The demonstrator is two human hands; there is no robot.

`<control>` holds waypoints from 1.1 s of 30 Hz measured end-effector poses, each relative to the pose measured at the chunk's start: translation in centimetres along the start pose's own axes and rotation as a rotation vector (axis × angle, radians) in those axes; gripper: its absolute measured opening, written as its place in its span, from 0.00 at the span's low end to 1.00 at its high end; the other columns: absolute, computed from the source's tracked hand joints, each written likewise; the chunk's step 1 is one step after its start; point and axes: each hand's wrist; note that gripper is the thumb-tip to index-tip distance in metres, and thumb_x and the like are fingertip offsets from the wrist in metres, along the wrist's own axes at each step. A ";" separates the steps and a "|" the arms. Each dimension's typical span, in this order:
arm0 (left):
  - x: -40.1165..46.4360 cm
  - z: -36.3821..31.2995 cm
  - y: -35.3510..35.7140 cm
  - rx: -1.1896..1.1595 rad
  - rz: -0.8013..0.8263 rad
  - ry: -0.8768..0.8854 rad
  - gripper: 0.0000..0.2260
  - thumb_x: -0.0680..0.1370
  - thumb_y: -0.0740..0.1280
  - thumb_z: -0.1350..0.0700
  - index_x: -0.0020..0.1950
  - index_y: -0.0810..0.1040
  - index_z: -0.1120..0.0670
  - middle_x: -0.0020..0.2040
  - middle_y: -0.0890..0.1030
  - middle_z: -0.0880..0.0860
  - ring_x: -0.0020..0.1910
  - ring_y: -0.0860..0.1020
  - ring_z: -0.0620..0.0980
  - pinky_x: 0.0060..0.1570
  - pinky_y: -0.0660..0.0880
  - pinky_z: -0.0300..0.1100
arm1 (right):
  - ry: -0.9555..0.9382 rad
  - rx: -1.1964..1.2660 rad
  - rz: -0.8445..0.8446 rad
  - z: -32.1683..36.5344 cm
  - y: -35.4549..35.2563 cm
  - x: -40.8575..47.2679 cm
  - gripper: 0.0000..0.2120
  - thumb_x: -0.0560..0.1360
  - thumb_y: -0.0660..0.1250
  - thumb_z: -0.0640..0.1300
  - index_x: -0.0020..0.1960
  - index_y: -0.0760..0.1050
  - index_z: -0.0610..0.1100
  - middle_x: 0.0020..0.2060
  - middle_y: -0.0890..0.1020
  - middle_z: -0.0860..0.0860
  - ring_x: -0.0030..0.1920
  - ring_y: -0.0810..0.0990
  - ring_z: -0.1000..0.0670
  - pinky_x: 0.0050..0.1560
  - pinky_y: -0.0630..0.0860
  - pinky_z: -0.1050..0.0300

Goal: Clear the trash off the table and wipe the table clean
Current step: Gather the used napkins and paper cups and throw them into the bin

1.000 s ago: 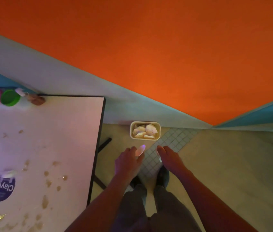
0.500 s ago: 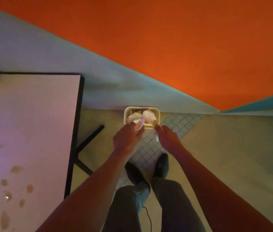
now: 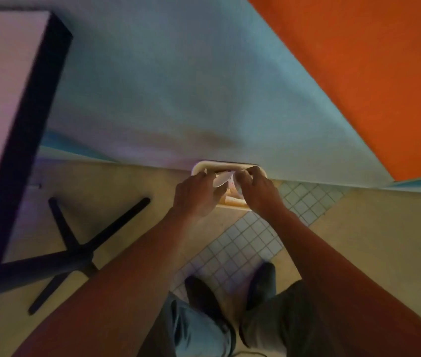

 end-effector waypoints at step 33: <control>10.2 3.8 16.1 -0.046 0.118 0.033 0.32 0.73 0.69 0.39 0.75 0.63 0.38 0.78 0.64 0.47 0.75 0.65 0.56 0.68 0.70 0.55 | -0.044 -0.293 -0.052 -8.5 9.6 12.5 0.23 0.77 0.63 0.53 0.69 0.68 0.46 0.67 0.70 0.39 0.65 0.73 0.35 0.63 0.71 0.44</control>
Point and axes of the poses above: each hand's wrist, its own x-axis towards the middle knuckle, its own y-axis out of the palm, z = x × y
